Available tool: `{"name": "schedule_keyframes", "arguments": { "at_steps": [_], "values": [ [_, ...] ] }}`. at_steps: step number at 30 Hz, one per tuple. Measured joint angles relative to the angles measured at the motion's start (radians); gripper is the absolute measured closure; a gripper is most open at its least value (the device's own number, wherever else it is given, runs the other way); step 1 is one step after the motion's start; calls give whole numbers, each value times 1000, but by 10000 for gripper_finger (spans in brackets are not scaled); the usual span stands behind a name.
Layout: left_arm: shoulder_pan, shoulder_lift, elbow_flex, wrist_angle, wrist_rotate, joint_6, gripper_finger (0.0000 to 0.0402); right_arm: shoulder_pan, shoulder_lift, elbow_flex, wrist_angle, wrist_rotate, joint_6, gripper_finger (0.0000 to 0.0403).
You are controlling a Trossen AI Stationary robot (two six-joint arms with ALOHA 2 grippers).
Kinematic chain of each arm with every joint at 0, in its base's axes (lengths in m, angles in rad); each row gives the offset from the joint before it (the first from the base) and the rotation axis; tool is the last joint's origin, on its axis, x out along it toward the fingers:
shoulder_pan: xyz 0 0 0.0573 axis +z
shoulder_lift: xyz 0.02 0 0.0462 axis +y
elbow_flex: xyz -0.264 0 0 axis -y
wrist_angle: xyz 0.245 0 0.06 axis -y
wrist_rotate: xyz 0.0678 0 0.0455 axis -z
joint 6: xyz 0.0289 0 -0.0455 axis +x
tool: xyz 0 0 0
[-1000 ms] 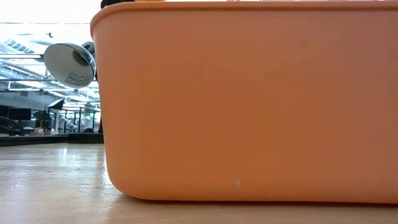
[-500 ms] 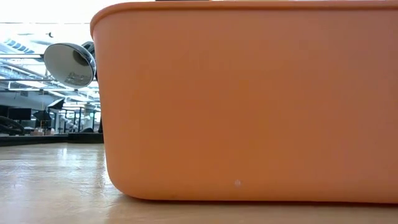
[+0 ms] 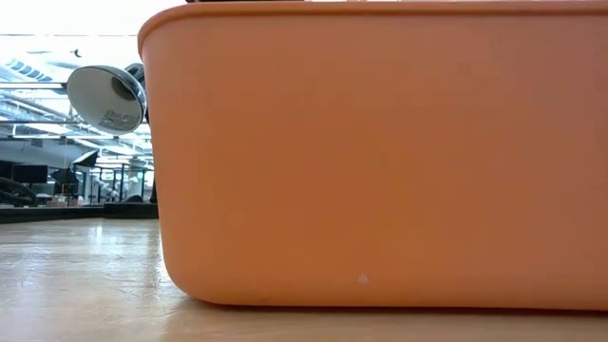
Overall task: Pick & Place Markers
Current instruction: Put the yellow mini marker into the orange bin
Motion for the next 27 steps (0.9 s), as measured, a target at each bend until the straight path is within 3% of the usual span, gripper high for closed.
{"name": "schedule_keyframes", "arguments": {
  "at_steps": [9, 17, 27],
  "values": [
    [-1, 0, 0, 3, 4, -18, 360, 0, 0, 0, 0, 0, 0, 392],
    [0, 0, 0, 4, 4, -21, 329, 0, 0, 0, 0, 0, 0, 392],
    [0, 0, 0, 4, 4, -24, 353, 0, 0, 0, 0, 0, 0, 392]
  ]
}}
